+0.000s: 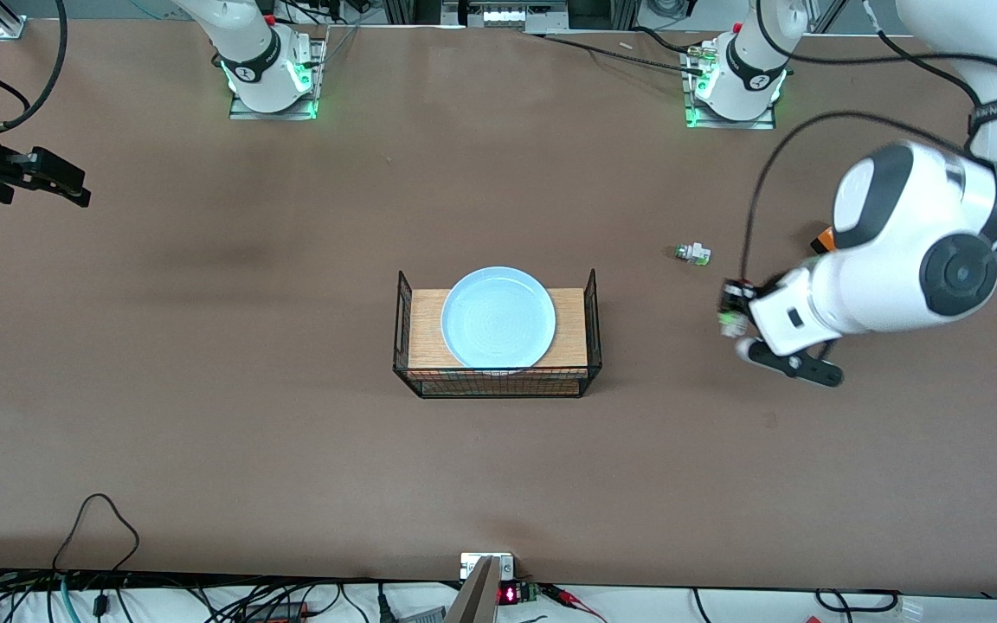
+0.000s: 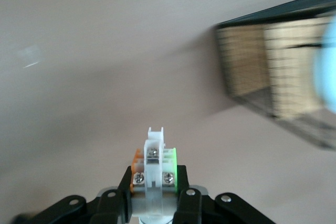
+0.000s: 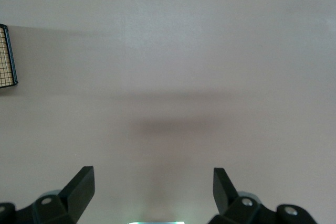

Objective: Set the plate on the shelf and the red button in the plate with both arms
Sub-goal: 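Carry the button with the left gripper over the plate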

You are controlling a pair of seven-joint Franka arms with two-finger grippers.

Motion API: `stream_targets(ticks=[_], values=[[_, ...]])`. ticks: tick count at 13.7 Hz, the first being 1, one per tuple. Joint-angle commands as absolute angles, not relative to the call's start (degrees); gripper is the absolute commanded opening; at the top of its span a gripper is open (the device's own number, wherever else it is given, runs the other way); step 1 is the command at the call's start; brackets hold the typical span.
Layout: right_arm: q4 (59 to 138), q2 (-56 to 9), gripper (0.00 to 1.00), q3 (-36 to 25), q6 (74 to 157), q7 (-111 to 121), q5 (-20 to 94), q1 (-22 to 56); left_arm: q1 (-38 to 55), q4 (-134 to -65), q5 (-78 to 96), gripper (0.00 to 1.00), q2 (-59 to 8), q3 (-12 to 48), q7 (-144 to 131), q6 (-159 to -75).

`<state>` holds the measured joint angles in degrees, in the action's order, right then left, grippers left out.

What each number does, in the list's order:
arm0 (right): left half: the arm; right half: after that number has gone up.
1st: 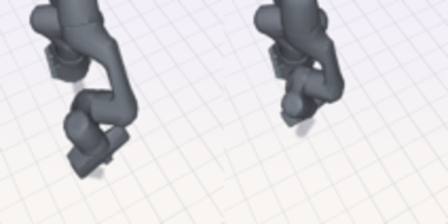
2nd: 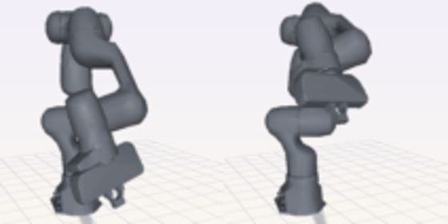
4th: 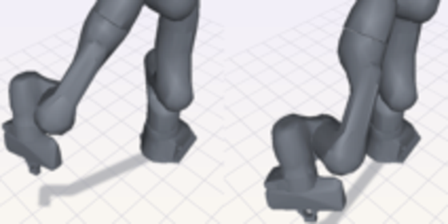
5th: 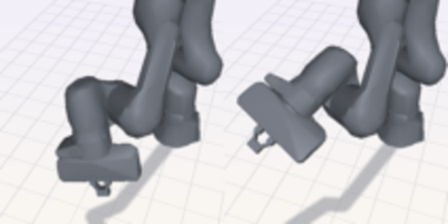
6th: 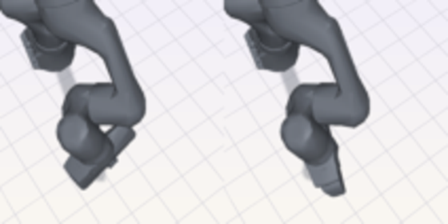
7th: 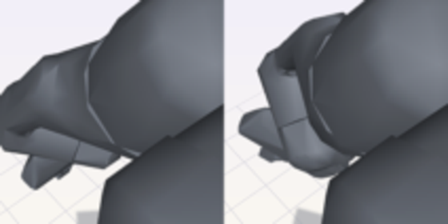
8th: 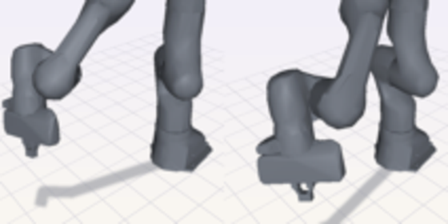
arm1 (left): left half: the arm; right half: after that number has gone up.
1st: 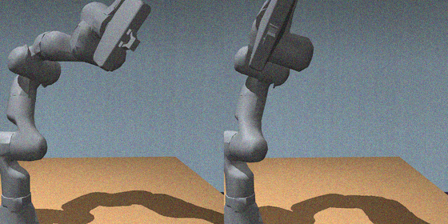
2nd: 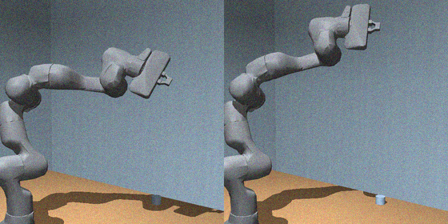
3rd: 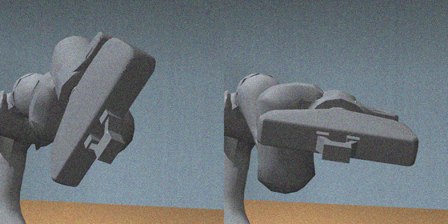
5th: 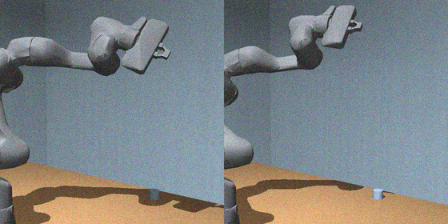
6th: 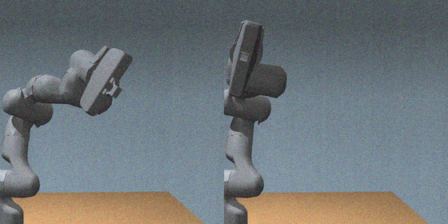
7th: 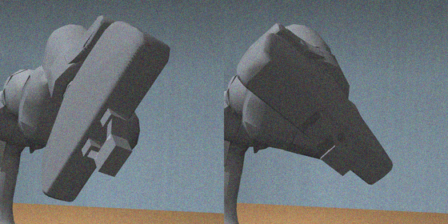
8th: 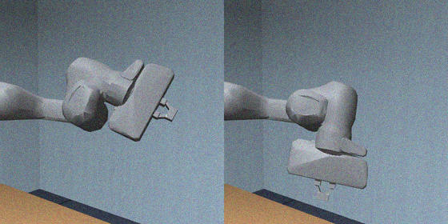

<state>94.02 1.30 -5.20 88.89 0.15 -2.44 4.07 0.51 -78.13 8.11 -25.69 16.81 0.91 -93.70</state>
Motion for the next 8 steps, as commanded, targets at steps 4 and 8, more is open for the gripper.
stream_targets(ticks=[4,8], values=[[92.99,1.23,1.00,-5.45,86.93,1.06,-1.41,3.69,15.79,-73.21,14.15,0.13,-30.13,18.20,-12.54,-107.00],[92.81,1.23,1.00,-5.19,86.22,0.79,-1.67,3.87,23.28,-73.30,8.56,0.14,-37.87,17.14,-15.47,-124.25]])
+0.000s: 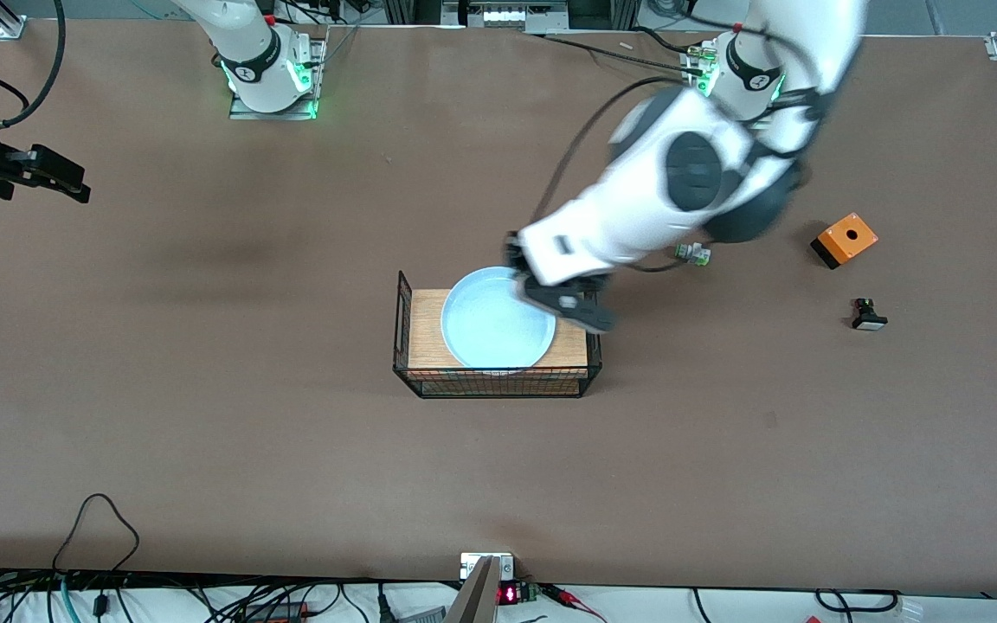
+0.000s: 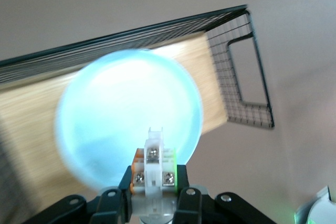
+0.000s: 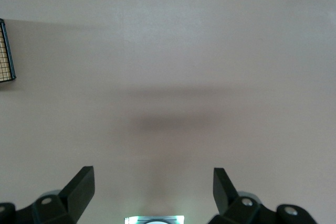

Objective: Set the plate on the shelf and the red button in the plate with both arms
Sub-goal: 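Carry the button with the left gripper over the plate, then lower the button onto the plate and open the left gripper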

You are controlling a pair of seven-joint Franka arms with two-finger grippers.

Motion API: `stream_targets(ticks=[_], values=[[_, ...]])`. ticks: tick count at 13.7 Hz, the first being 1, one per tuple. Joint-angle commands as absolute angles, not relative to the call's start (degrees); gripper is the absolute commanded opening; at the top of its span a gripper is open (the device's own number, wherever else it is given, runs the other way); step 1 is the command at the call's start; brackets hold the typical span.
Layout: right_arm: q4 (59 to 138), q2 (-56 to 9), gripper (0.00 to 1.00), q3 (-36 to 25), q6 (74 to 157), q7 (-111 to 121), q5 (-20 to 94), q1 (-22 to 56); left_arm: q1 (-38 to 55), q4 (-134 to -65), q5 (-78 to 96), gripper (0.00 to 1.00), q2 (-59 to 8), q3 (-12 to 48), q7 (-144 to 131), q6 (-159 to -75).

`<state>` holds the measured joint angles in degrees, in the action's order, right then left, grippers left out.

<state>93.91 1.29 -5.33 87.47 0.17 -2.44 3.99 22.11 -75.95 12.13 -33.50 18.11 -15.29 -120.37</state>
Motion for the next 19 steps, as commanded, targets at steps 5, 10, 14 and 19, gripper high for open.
stream_targets(ticks=[5,10,14,19], values=[[92.72,1.49,1.00,-5.19,86.83,0.70,-1.84,3.96,24.78,-74.18,-1.13,0.23,-39.64,17.14,-15.21,-124.54],[92.72,1.49,1.00,-5.19,86.92,0.79,-2.20,3.96,24.00,-74.09,-1.06,1.00,-38.07,17.23,-15.73,-121.05],[92.72,1.49,1.00,-5.19,87.01,0.79,-2.28,3.96,19.18,-73.65,-1.05,1.00,-30.08,17.14,-15.91,-102.63],[92.72,1.49,1.00,-5.18,87.10,0.79,-2.29,3.96,8.55,-73.30,-6.74,1.00,-22.77,17.05,-15.38,-80.00]])
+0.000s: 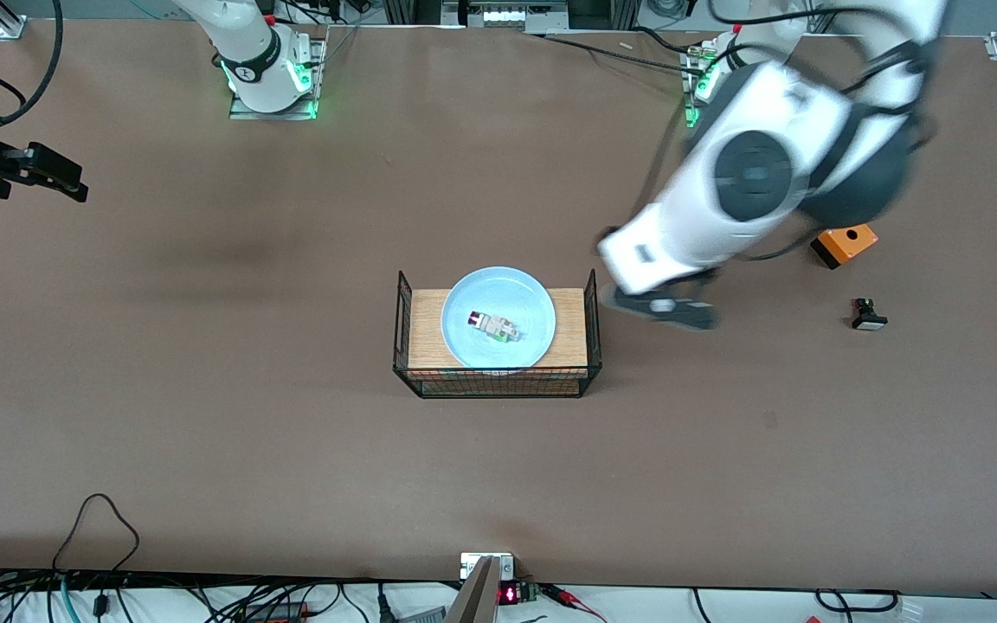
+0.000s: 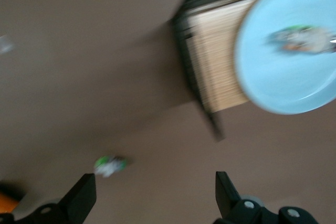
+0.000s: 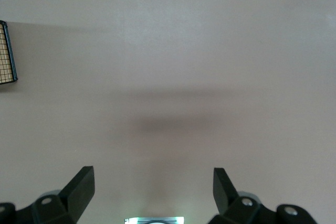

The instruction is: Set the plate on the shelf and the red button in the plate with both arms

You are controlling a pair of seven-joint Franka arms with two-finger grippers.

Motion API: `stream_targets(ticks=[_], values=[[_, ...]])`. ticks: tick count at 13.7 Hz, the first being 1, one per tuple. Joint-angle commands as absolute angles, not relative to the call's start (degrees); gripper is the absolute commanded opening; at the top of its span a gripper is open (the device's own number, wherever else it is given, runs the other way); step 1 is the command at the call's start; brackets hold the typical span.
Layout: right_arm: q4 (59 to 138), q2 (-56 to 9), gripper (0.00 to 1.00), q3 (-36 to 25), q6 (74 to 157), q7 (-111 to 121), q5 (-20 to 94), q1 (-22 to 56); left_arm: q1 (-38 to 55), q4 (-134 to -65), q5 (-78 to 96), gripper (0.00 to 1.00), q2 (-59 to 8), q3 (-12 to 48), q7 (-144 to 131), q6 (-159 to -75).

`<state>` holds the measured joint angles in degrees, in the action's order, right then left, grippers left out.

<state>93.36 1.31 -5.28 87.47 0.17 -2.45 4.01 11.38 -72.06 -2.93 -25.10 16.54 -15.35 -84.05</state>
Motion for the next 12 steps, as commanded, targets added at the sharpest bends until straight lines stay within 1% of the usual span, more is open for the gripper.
stream_targets(ticks=[1,3,4,5,6,7,8,10,11,12], values=[[92.72,1.49,1.00,-5.19,87.10,0.79,-2.29,3.96,6.26,-73.39,-7.46,1.00,-21.98,16.96,-15.12,-78.68],[92.72,1.49,1.00,-5.19,87.10,0.79,-2.29,3.96,-1.81,-73.39,-7.03,1.00,-21.89,17.49,-12.76,-77.52],[92.72,1.49,1.00,-5.19,87.10,0.79,-2.29,3.96,-2.28,-74.17,-7.21,1.00,-21.10,16.45,-9.79,-78.13],[92.72,1.49,1.00,-5.19,87.10,0.79,-2.29,3.96,-1.85,-75.22,-7.21,1.00,-19.44,13.13,-8.28,-79.09],[92.72,1.49,1.00,-5.19,87.10,0.79,-2.29,3.96,-0.11,-77.93,-6.34,1.00,-16.81,8.31,-7.83,-82.15],[92.72,1.49,1.00,-5.19,87.19,0.79,-2.20,3.87,2.70,-82.74,-5.46,1.00,-13.22,3.74,-7.56,-86.35],[92.72,1.49,1.00,-5.27,87.19,0.79,-2.20,3.87,3.77,-87.06,-5.28,1.00,-10.14,1.08,-4.60,-89.27],[92.72,1.49,1.00,-5.19,87.28,0.79,-2.11,3.87,3.87,-98.03,-5.36,1.00,-2.23,0.44,0.69,-96.99],[92.72,1.49,1.00,-5.27,87.28,0.79,-2.11,3.87,3.78,-102.09,-5.01,1.00,0.24,-0.26,0.79,-100.34],[92.72,1.49,1.00,-5.27,87.36,0.70,-2.11,3.87,3.95,-103.43,-3.97,1.00,0.87,-2.09,0.88,-101.68]])
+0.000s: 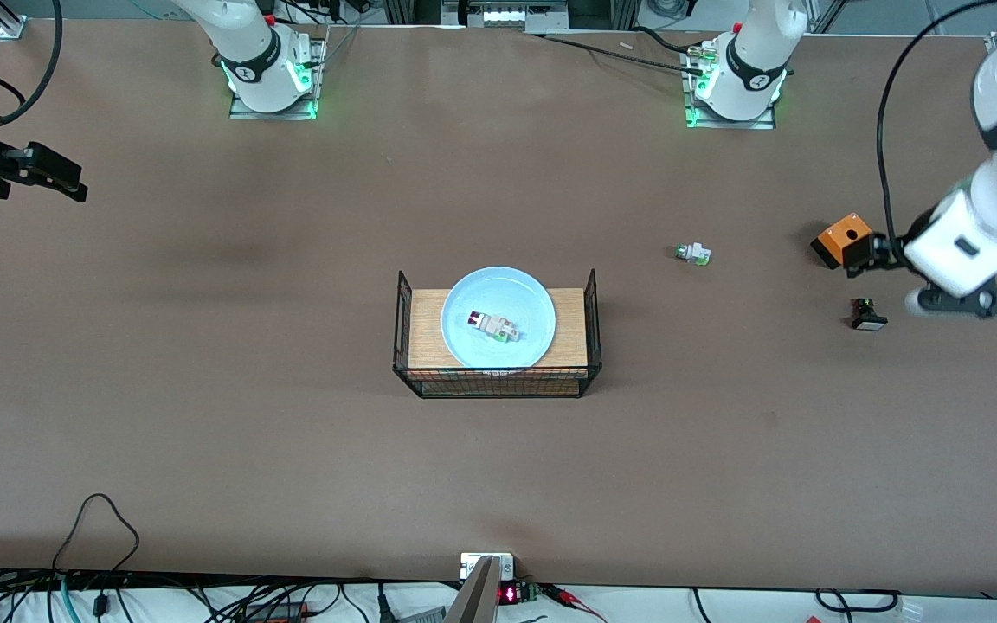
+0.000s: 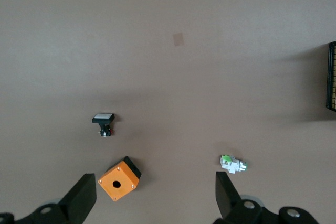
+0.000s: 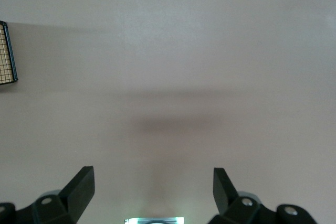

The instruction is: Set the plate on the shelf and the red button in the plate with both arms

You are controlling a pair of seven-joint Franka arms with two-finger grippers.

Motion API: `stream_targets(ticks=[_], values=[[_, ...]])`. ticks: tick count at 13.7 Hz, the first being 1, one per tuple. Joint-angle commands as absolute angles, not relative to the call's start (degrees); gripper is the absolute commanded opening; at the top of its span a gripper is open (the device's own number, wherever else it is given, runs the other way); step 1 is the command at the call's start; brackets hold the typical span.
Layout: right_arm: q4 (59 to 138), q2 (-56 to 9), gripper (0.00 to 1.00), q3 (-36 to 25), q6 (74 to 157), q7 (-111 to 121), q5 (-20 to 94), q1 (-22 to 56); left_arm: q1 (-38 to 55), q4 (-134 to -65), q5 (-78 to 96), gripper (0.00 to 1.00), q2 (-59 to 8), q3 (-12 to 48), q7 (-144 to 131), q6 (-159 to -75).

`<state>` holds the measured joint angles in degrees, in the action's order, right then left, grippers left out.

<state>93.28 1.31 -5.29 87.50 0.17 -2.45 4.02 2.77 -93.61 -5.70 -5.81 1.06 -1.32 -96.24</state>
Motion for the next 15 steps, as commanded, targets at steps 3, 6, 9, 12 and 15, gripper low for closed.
stream_targets(ticks=[3,6,9,12,15], values=[[92.72,1.49,1.00,-5.36,87.28,0.70,-1.93,3.78,3.87,-103.01,-2.82,1.00,1.23,-2.99,0.88,-97.93],[92.72,1.49,1.00,-5.36,87.19,0.79,-1.93,3.78,3.16,-99.41,2.11,1.00,0.70,-2.99,1.93,-93.17],[92.72,1.49,1.00,-5.36,87.28,0.79,-1.93,3.78,3.16,-99.32,1.93,1.00,0.61,-2.99,1.85,-93.08],[92.72,1.49,1.00,-5.36,87.28,0.79,-1.93,3.78,3.16,-99.23,1.85,1.00,0.53,-2.90,1.85,-93.16],[92.72,1.49,1.00,-5.36,87.28,0.79,-1.93,3.78,3.16,-99.23,1.85,1.00,0.53,-2.90,1.85,-93.08]])
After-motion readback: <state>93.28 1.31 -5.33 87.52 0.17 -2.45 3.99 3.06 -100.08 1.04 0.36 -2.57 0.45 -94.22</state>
